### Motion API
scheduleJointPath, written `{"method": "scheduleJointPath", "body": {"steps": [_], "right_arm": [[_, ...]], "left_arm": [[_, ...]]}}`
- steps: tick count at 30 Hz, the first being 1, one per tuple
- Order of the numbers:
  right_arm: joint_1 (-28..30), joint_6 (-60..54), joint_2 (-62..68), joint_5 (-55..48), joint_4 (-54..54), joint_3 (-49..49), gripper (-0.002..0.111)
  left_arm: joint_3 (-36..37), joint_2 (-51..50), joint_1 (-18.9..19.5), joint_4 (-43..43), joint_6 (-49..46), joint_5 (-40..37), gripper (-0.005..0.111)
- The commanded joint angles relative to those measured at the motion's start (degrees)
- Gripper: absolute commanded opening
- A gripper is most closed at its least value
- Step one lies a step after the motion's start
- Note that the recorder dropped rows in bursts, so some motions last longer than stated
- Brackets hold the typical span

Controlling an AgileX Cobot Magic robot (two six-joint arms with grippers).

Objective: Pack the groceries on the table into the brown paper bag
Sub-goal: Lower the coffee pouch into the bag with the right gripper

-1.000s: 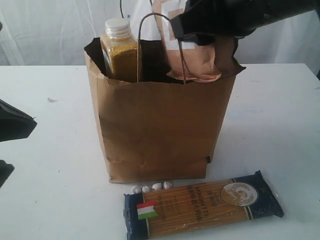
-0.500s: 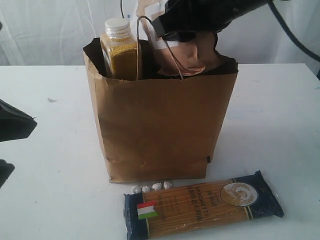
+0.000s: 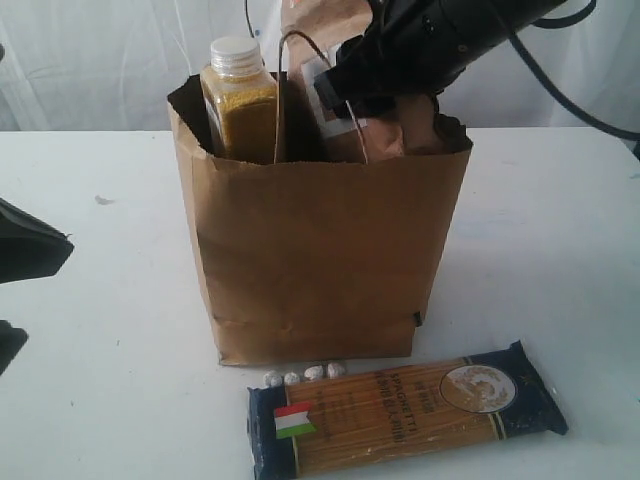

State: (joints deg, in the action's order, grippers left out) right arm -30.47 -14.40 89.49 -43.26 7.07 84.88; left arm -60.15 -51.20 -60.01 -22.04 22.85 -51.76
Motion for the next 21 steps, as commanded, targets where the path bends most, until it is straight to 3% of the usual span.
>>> {"method": "scheduleJointPath", "body": {"steps": [1,9,12,17,21], "right_arm": [[0.3,-0.9,0.3,2.4,1.8,0.6,0.0],[0.3,-0.8,1.4,-0.7,1.9,0.6,0.002],[0.3,-0.8,1.4,-1.6,1.9,0.6,0.017],[0.3,-0.4,1.0,-2.8,1.6,0.6,0.062],[0.3,-0.4,-0.3,-2.6,1.1,0.6,0.065]], "left_arm": [[0.2,0.5,-0.1,-0.4,-0.3,0.0,0.0],[0.2,0.5,-0.1,-0.5,-0.3,0.0,0.0],[0.2,0.5,-0.1,-0.5,-0.3,0.0,0.0],[0.2,0.5,-0.1,-0.5,-0.3,0.0,0.0],[0.2,0.5,-0.1,-0.5,-0.3,0.0,0.0]]}}
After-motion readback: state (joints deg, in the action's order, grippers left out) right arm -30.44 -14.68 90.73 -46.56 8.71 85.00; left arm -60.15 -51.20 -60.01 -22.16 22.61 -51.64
